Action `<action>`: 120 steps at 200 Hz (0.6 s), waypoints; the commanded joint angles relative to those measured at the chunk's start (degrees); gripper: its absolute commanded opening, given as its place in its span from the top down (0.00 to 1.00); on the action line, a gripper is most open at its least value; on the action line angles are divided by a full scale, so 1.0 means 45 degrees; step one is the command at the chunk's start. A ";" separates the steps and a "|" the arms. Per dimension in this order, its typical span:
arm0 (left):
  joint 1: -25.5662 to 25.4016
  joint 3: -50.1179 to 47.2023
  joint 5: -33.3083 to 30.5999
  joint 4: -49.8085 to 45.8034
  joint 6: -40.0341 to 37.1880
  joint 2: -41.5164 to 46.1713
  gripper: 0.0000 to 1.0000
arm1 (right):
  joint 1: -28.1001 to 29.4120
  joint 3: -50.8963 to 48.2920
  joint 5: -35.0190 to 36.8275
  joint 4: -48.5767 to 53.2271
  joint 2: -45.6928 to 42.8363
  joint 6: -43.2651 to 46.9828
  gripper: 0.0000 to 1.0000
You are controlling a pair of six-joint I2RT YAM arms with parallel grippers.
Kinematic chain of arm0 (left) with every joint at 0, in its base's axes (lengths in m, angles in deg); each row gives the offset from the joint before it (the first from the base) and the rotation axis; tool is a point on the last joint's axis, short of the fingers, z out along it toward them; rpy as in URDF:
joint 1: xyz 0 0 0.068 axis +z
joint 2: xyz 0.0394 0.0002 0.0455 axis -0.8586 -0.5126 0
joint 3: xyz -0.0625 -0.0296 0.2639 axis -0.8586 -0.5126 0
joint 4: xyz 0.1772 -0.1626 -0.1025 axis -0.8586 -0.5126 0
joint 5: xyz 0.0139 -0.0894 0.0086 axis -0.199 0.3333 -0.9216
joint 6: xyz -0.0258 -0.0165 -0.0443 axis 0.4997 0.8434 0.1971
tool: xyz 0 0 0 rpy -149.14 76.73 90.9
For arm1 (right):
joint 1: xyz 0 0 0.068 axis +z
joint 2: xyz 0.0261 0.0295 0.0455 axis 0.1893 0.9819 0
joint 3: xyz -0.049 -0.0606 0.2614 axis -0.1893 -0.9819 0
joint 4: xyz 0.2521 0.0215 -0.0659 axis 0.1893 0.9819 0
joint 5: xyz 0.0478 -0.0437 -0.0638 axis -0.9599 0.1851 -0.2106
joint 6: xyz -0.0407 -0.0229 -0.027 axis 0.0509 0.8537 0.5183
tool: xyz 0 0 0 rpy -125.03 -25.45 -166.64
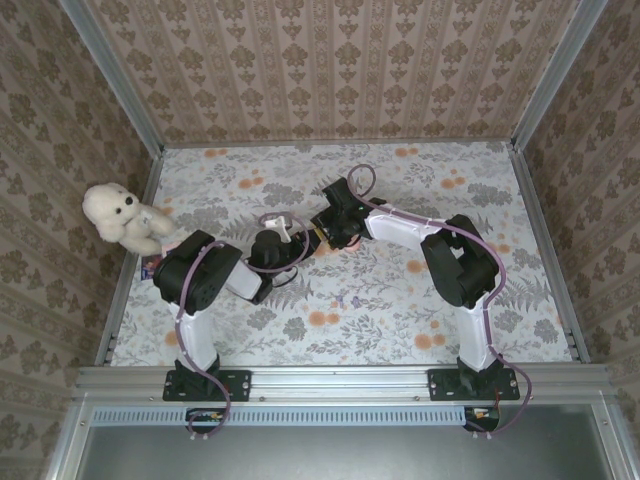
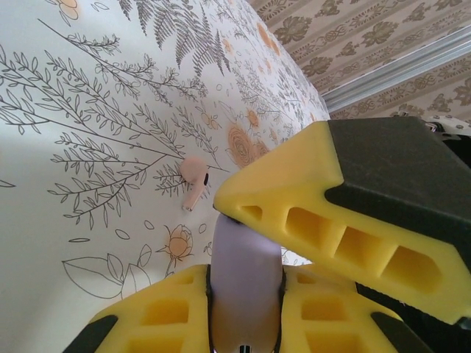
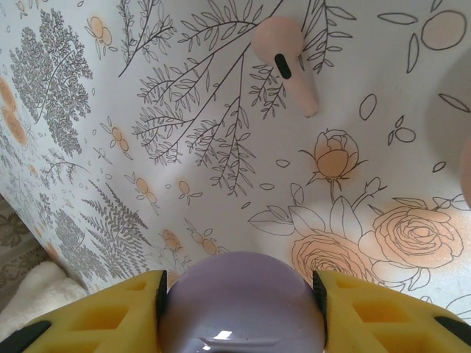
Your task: Insert the wireless bluetooth earbuds into the charging case
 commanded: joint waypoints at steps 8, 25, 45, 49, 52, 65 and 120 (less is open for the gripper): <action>0.0060 -0.0107 -0.0663 0.0538 0.0462 -0.0113 0.97 | 0.0180 -0.0144 -0.0652 -0.0193 0.0116 -0.0260 0.51; 0.0061 -0.0114 -0.0579 0.0396 0.0444 -0.0015 1.00 | 0.0166 -0.0158 -0.0643 -0.0236 0.0043 -0.0182 0.47; 0.0128 -0.0203 -0.0356 0.0255 0.0477 0.0172 1.00 | 0.0055 -0.0152 -0.0624 -0.0241 -0.0156 0.0003 0.33; 0.0163 -0.0236 -0.0273 0.0242 0.0514 0.0226 1.00 | 0.0007 -0.0168 -0.0625 -0.0243 -0.0233 0.0078 0.31; 0.0191 -0.0262 -0.0200 0.0223 0.0537 0.0271 1.00 | -0.0035 -0.0181 -0.0623 -0.0233 -0.0313 0.0136 0.29; 0.0383 -0.0435 0.0215 0.0188 0.0631 0.0498 1.00 | -0.0206 -0.0268 -0.0533 -0.0152 -0.0697 0.0473 0.24; 0.2211 -0.0785 0.3680 -0.0655 0.0138 0.1931 1.00 | -0.0806 -0.1415 -0.0005 0.0297 -0.2715 0.3365 0.18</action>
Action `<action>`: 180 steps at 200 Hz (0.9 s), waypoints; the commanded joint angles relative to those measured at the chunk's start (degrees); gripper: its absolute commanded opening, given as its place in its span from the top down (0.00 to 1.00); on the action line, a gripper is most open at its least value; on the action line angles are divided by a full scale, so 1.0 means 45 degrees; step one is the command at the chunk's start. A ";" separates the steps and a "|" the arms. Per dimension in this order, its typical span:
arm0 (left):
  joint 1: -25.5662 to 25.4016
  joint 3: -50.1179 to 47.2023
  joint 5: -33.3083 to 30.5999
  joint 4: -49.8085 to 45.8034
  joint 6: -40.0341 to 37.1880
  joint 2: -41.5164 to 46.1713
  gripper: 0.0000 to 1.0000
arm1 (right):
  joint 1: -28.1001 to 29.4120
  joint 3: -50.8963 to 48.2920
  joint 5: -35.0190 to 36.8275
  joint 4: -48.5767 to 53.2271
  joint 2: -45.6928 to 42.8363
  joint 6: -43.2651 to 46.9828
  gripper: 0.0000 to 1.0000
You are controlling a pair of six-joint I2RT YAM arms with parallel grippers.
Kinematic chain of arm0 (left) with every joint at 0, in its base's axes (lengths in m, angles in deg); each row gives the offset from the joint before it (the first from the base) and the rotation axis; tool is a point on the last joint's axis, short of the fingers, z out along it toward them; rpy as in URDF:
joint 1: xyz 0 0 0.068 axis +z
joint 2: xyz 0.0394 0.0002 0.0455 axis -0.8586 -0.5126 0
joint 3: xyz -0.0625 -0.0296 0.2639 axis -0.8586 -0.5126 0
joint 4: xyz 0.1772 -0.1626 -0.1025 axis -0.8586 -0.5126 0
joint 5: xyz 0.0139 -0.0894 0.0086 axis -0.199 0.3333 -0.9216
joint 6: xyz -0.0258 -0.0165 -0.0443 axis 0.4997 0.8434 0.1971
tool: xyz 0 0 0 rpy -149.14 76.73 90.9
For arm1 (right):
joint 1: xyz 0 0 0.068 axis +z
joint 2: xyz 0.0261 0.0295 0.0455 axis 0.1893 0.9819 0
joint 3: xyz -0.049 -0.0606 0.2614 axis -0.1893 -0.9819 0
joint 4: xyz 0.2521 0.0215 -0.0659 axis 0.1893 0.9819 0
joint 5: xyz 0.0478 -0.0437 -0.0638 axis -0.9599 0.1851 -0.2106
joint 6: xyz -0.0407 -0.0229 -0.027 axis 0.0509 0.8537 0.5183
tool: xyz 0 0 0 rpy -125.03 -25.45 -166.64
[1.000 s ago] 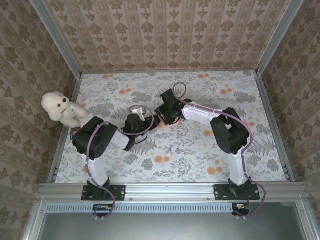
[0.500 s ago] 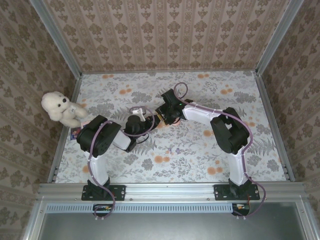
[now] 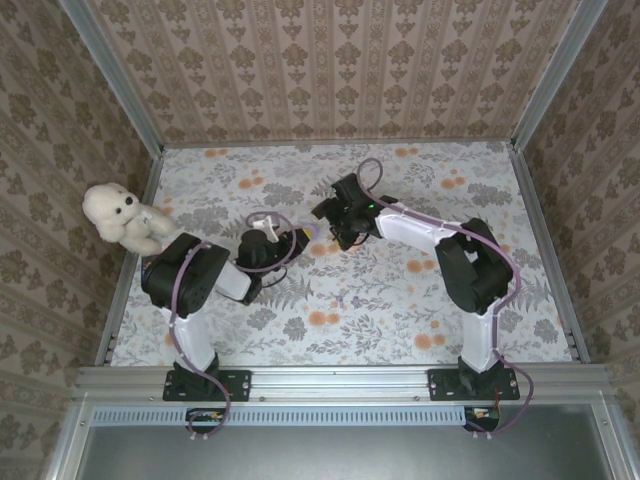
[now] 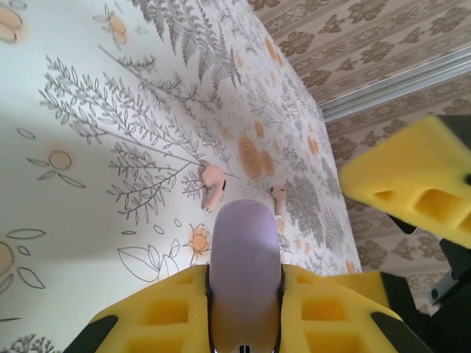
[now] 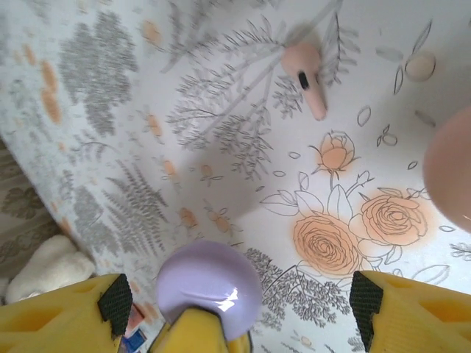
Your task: Insert the wireless bluetooth earbuds into the charging case
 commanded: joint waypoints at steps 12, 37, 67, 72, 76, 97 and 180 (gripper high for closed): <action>0.1119 0.0166 0.2989 -0.1138 -0.0761 0.1285 1.00 | -0.0351 -0.1130 0.0146 -0.0278 -0.1487 0.2712 0.17; 0.1516 0.0713 0.4865 -0.2927 -0.2012 0.2173 1.00 | -0.0578 -0.2370 -0.0703 -0.2139 -0.1967 0.4654 0.17; 0.1517 0.1103 0.5393 -0.5021 -0.3359 0.3303 1.00 | -0.0657 -0.3747 -0.1734 -0.4289 -0.2813 0.6697 0.19; 0.1509 0.1133 0.5427 -0.5095 -0.3393 0.3392 1.00 | -0.0657 -0.3907 -0.1995 -0.4516 -0.2949 0.6996 0.19; 0.1506 0.1153 0.5465 -0.5135 -0.3419 0.3452 1.00 | -0.0646 -0.3987 -0.2155 -0.4649 -0.3045 0.7167 0.19; 0.1534 0.1347 0.5715 -0.5317 -0.3433 0.3563 1.00 | -0.0656 -0.4328 -0.2948 -0.5049 -0.3402 0.7856 0.20; 0.1266 0.1666 0.5975 -0.5219 -0.3223 0.3462 1.00 | -0.0522 -0.4558 -0.4120 -0.6249 -0.3169 0.7821 0.23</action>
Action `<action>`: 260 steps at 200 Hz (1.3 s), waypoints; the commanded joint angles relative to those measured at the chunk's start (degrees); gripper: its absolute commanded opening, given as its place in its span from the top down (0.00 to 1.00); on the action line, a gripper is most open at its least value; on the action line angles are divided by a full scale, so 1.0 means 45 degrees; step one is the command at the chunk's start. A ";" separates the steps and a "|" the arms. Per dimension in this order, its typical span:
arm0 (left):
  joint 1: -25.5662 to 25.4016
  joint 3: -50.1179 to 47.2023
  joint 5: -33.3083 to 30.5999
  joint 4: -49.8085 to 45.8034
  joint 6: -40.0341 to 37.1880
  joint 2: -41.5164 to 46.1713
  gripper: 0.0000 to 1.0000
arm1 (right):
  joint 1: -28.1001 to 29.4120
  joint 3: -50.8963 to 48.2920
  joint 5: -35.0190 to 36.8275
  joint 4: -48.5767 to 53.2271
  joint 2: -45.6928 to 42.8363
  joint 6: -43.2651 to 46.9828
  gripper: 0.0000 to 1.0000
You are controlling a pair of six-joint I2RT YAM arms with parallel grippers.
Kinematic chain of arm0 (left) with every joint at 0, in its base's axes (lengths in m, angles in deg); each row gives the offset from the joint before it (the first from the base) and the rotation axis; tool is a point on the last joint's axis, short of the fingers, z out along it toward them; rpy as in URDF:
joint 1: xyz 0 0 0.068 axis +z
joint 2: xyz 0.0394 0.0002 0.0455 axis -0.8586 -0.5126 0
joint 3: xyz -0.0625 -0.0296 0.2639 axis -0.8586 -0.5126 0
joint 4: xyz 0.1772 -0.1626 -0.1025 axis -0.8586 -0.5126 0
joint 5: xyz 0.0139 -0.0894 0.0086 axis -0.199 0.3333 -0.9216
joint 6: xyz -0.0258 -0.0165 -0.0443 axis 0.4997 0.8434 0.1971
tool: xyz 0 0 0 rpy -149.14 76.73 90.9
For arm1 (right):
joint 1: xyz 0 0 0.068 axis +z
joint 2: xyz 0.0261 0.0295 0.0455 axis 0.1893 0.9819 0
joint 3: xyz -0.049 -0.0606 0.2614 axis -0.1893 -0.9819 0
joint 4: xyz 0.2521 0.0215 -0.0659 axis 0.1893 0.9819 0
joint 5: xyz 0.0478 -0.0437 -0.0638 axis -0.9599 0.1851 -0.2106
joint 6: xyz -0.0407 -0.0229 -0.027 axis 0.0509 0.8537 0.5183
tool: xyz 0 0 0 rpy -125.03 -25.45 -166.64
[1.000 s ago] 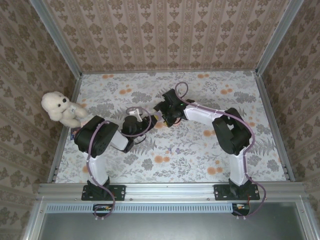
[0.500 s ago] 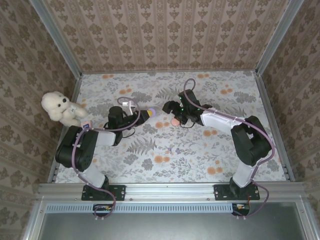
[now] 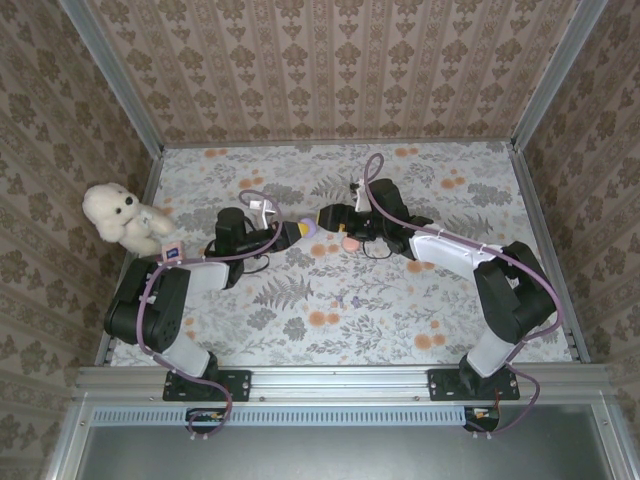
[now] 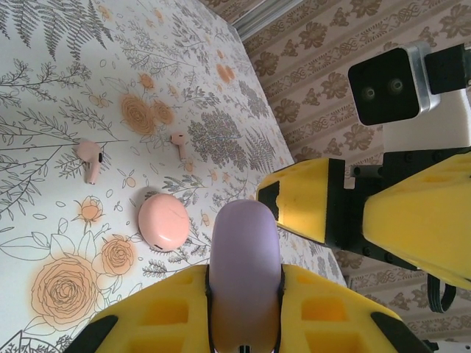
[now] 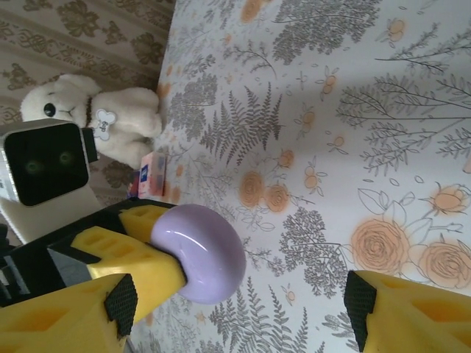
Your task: Insert the wireless bluetooth earbuds into the charging case
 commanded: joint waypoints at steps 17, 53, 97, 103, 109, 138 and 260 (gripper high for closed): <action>-0.0210 0.0566 0.0400 -0.0244 -0.0318 0.0101 1.00 | 0.0208 -0.0069 -0.0659 -0.0712 0.0263 0.0223 0.24; -0.0242 0.0683 0.0365 -0.0291 -0.0284 0.0140 1.00 | 0.0321 -0.0066 -0.0632 -0.0750 0.0626 0.0155 0.26; -0.0279 0.0772 0.0429 -0.0301 -0.0157 0.0462 1.00 | 0.0168 -0.0423 -0.0031 -0.0693 0.1001 0.0063 0.30; -0.0290 0.0798 0.0474 -0.0311 -0.0138 0.0519 1.00 | 0.0104 -0.0491 0.0051 -0.0739 0.1069 0.0001 0.31; -0.0299 0.0803 0.0472 -0.0321 -0.0138 0.0576 1.00 | 0.0026 -0.0568 0.0101 -0.0816 0.1120 -0.0092 0.32; -0.0401 0.0874 0.0505 -0.0541 -0.0205 0.0786 1.00 | -0.0348 -0.0973 0.0240 -0.1491 0.1389 -0.0675 0.33; -0.0537 0.0997 0.0720 -0.0333 -0.0045 0.0821 1.00 | -0.0780 -0.2760 -0.0960 -0.2054 -0.0870 -0.0442 0.36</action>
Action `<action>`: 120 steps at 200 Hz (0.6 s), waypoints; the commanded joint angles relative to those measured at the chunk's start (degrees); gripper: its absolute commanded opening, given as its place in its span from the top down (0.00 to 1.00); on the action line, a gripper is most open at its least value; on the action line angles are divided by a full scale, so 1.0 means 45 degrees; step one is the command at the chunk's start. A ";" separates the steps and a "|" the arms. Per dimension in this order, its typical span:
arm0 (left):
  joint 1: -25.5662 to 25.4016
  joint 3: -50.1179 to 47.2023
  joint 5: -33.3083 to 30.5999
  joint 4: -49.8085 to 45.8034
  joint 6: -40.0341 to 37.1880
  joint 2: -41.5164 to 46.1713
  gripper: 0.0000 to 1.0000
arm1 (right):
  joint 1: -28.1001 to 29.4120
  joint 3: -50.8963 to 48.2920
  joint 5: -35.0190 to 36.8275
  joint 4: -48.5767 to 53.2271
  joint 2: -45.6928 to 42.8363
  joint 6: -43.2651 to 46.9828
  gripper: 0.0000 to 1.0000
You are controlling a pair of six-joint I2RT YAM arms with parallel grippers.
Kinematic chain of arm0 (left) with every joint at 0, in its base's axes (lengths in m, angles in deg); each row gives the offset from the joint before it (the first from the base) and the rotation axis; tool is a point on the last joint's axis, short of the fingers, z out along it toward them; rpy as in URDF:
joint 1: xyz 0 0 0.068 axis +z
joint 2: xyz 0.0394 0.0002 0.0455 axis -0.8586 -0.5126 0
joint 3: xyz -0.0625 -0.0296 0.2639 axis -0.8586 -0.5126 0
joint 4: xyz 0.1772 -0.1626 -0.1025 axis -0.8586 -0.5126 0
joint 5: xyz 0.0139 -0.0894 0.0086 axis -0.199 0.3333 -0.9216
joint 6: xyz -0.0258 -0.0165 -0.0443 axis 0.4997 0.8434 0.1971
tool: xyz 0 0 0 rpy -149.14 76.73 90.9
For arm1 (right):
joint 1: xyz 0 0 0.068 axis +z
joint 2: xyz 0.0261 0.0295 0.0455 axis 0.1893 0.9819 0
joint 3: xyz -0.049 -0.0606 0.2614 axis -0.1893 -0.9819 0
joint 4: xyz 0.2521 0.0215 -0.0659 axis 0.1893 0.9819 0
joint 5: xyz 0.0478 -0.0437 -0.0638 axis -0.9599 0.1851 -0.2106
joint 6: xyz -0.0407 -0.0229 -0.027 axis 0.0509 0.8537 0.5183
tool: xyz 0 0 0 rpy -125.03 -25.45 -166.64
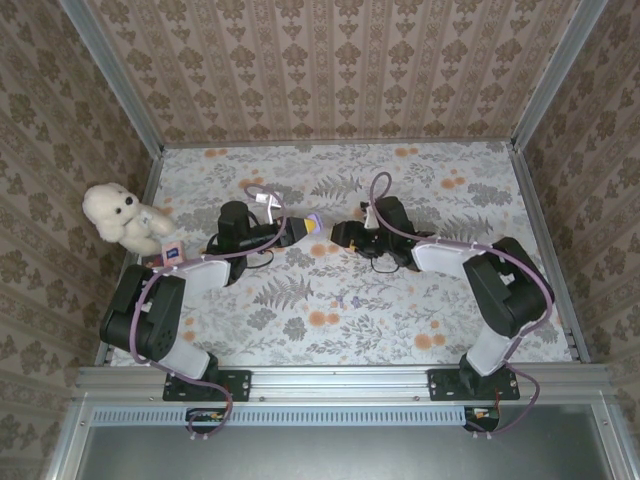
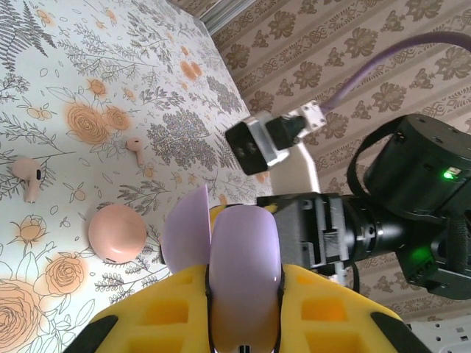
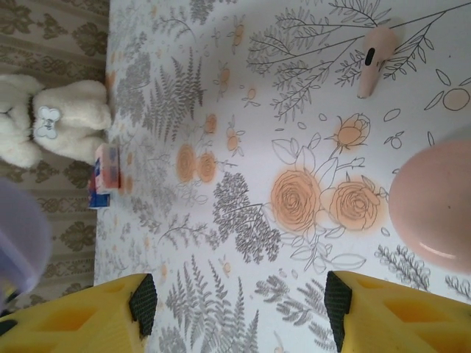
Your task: Insert the wireless bluetooth earbuds into the charging case
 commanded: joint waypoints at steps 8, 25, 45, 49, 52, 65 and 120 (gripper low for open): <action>-0.0024 0.0289 0.0575 0.0856 0.0322 0.0010 1.00 | -0.0247 -0.0520 -0.1038 -0.0852 -0.1218 0.0283 0.36; -0.0024 0.0312 0.0896 0.1807 0.0963 -0.0382 1.00 | -0.0274 -0.0365 -0.1474 -0.1100 -0.1368 0.0322 0.38; -0.0024 0.0328 0.1227 0.3302 0.2018 -0.0945 1.00 | -0.0290 0.0079 -0.1805 -0.1165 -0.1312 0.0302 0.40; -0.0024 0.0321 0.1275 0.3654 0.2255 -0.1072 1.00 | -0.0290 0.0163 -0.1818 -0.1156 -0.1282 0.0293 0.41; -0.0024 0.0324 0.1306 0.3851 0.2360 -0.1138 1.00 | -0.0292 0.0234 -0.1807 -0.1141 -0.1272 0.0284 0.41; -0.0024 0.0336 0.1386 0.4800 0.3018 -0.1475 1.00 | -0.0311 0.0496 -0.1786 -0.1106 -0.1208 0.0268 0.43; -0.0100 0.0402 0.1348 0.5549 0.3539 -0.1892 1.00 | -0.0402 0.0960 -0.1672 -0.1028 -0.0907 0.0195 0.47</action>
